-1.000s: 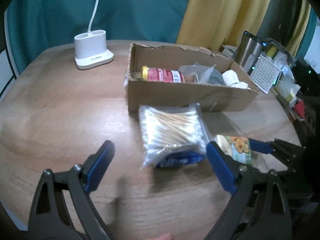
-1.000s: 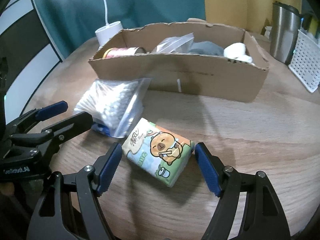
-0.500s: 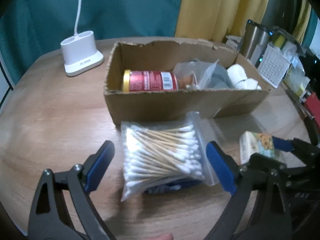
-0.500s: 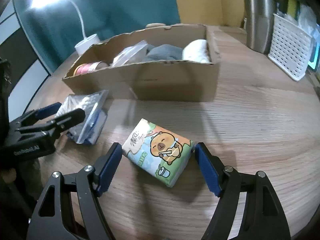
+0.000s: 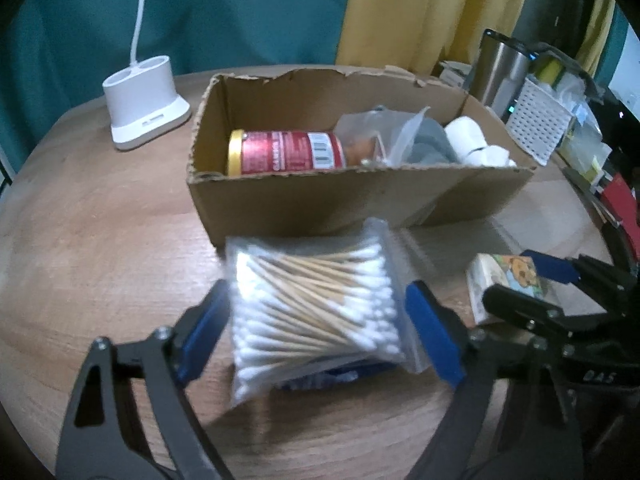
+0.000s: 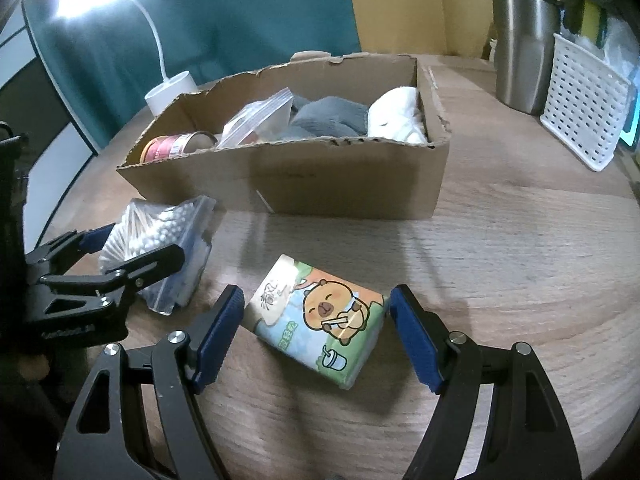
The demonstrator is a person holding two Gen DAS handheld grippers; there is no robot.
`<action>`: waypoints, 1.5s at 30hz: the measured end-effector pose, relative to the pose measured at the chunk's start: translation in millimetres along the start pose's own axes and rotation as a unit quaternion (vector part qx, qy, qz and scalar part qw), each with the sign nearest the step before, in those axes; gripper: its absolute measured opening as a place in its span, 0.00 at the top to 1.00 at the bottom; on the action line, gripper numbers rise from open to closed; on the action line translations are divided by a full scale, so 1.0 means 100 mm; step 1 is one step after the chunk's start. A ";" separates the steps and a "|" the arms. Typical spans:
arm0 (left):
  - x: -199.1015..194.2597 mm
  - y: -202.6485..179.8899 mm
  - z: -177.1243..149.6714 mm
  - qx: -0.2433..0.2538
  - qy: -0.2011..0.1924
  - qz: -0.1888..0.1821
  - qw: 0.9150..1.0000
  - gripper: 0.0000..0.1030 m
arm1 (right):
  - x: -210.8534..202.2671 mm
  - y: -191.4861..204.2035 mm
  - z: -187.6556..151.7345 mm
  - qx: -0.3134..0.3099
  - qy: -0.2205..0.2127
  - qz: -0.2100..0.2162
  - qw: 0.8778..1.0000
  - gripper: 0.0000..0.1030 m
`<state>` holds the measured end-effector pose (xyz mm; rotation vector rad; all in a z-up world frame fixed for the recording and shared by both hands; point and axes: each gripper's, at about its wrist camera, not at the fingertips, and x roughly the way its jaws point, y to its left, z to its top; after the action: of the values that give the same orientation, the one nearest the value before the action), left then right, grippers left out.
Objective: Organize objects
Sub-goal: 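Grasp the cotton swab bag with the left tool while the right tool grasps the cartoon tissue pack, then carry the swab bag and cartoon tissue pack into the box and open both tools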
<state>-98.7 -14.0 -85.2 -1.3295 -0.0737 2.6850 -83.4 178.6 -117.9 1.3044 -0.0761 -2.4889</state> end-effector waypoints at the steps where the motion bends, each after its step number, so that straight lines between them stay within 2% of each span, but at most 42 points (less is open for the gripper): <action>1: 0.00 0.00 0.00 0.001 -0.002 -0.002 1.000 0.20 | 0.01 0.02 0.00 -0.002 0.000 -0.004 1.000 0.24; 2: -0.01 0.00 0.00 0.002 -0.003 -0.004 1.000 0.25 | 0.02 0.03 0.01 -0.003 0.000 -0.007 1.000 0.24; 5: -0.03 0.01 0.00 0.004 -0.007 -0.012 1.000 0.28 | 0.04 0.06 0.00 -0.005 -0.001 -0.016 1.000 0.23; 17: -0.20 0.06 0.04 -0.002 -0.024 -0.029 0.999 0.29 | 0.08 0.14 0.02 -0.008 0.012 -0.026 1.000 0.23; 30: -0.53 0.07 0.12 -0.014 -0.059 -0.026 0.998 0.29 | -0.22 0.20 0.17 -0.029 -0.018 -0.013 0.999 0.23; 45: -0.69 0.10 0.41 -0.019 -0.088 -0.018 0.996 0.29 | -0.44 0.25 0.57 -0.045 -0.054 0.007 0.998 0.23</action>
<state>-90.9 -33.3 -6.9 -1.0871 -0.1683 2.7764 -99.6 162.9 -45.2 1.1302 0.0027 -2.5180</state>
